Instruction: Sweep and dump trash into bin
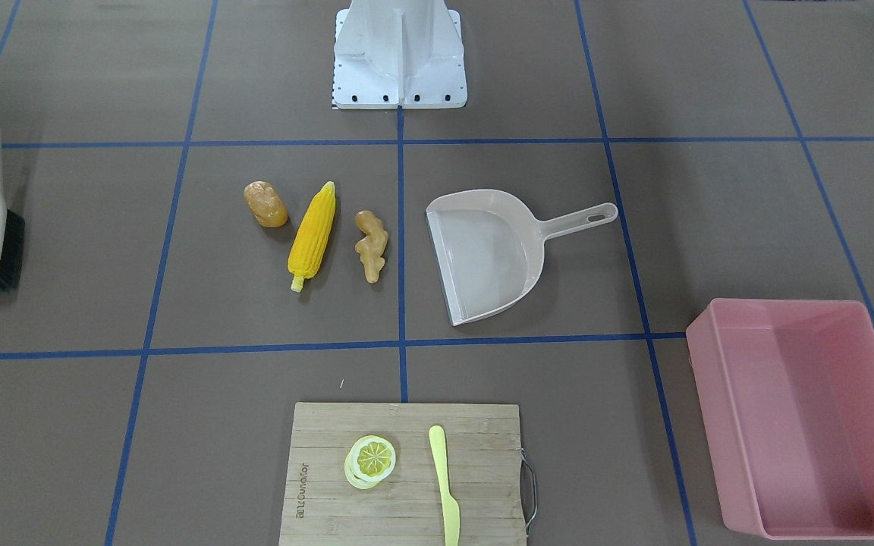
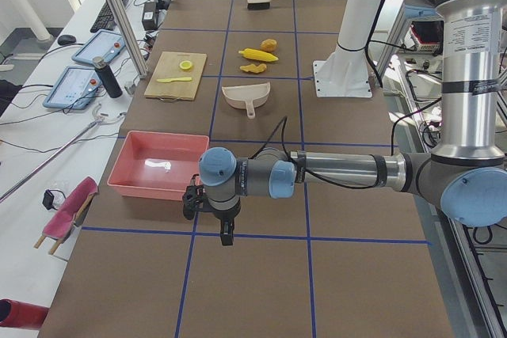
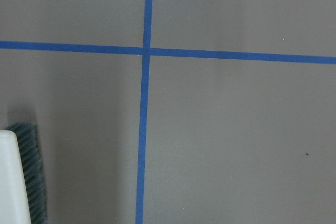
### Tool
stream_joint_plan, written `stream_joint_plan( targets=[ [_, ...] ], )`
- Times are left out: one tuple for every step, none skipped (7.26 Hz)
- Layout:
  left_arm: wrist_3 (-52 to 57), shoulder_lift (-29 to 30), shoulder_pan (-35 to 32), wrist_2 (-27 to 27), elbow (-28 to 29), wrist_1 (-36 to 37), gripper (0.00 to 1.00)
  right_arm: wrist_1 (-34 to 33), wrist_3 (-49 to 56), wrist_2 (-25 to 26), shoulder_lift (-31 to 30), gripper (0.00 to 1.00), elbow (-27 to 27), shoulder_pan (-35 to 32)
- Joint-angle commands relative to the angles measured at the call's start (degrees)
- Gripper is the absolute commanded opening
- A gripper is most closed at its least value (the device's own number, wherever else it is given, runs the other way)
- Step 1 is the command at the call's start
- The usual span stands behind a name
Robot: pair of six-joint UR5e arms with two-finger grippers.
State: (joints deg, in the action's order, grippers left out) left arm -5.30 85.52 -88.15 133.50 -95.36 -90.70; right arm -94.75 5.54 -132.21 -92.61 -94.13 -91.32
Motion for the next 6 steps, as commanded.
stream_joint_plan(
  targets=[
    [0.11, 0.0, -0.09, 0.09, 0.0, 0.0, 0.99, 0.0, 0.0, -0.32, -0.11, 1.0, -0.52, 0.0],
    [0.11, 0.0, -0.09, 0.09, 0.0, 0.0, 0.99, 0.0, 0.0, -0.33, -0.55, 1.0, -1.13, 0.0],
    [0.11, 0.0, -0.09, 0.09, 0.0, 0.0, 0.99, 0.44, 0.0, -0.33, -1.07, 1.0, -0.97, 0.0],
    [0.11, 0.0, -0.09, 0.09, 0.09, 0.0, 0.99, 0.79, 0.35, -0.24, -2.12, 1.0, -0.96, 0.0],
    [0.03, 0.0, -0.09, 0.09, 0.0, 0.0, 0.99, 0.79, 0.53, -0.33, -2.13, 1.0, -1.05, 0.0],
    [0.11, 0.0, -0.18, 0.0, 0.0, -0.09, 0.99, 0.79, 0.27, -0.24, -2.13, 1.0, -1.05, 0.0]
  ],
)
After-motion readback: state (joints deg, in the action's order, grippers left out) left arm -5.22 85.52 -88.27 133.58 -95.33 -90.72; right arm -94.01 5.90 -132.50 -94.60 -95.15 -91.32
